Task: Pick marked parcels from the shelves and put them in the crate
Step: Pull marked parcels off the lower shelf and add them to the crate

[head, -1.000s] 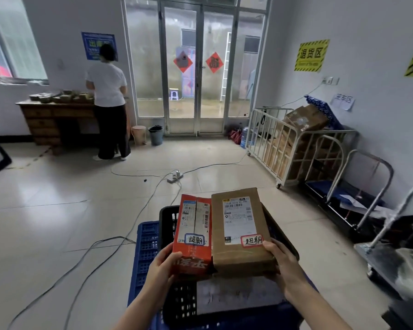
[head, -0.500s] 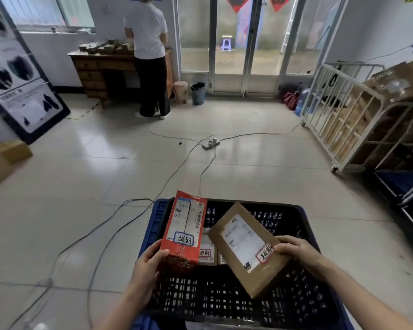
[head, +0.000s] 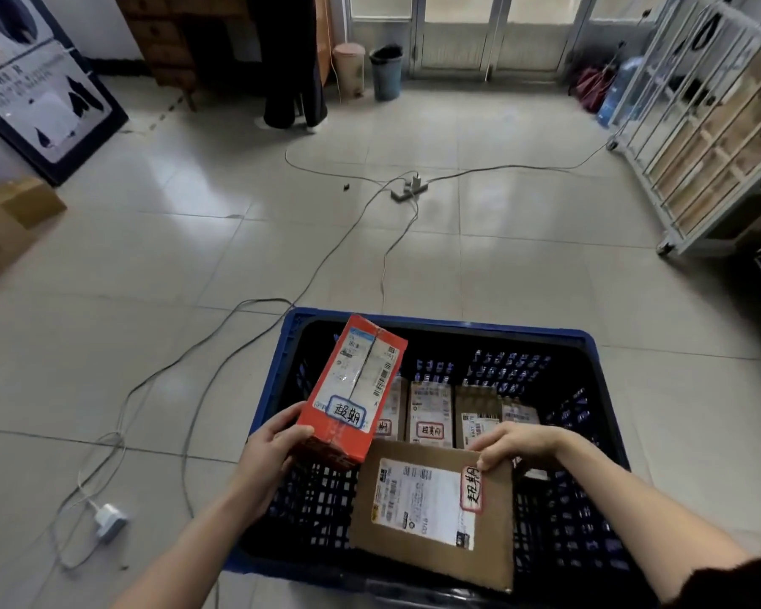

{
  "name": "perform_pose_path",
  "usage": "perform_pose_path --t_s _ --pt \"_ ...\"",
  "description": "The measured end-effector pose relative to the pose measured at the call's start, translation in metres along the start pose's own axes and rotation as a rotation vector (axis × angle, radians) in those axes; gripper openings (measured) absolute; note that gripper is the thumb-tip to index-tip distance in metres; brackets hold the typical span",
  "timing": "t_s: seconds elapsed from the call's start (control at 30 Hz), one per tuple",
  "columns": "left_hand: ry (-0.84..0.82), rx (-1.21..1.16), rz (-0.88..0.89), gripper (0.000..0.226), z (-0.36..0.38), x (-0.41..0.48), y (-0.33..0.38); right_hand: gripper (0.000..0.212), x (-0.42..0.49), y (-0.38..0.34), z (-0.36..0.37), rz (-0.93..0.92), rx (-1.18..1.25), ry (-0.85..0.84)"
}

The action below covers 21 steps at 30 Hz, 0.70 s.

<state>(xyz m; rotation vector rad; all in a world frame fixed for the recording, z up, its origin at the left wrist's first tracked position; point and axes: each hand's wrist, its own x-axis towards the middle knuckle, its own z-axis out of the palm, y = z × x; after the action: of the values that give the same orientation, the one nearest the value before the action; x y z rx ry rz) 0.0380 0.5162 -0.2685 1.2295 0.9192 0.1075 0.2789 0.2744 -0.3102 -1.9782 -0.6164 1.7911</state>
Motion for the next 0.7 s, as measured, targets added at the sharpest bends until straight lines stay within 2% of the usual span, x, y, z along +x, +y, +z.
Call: perform_pose_path --t_s 0.13,0.3,0.43,0.7 --pt "0.006 0.010 -0.019 0.034 0.000 0.005 -0.011 0.052 0.020 0.010 0.006 0.063 -0.057 -0.067" --pt "-0.002 0.019 -0.041 0.034 0.003 0.008 -0.019 0.031 0.033 0.019 0.020 0.105 -0.030 0.007" --pt "-0.002 0.016 -0.059 0.035 0.003 0.012 -0.024 0.042 0.036 0.016 0.032 0.062 -0.019 0.062" --pt "-0.030 0.031 -0.073 0.036 0.008 0.018 -0.030 0.036 0.052 0.009 0.051 -0.064 0.055 0.156"
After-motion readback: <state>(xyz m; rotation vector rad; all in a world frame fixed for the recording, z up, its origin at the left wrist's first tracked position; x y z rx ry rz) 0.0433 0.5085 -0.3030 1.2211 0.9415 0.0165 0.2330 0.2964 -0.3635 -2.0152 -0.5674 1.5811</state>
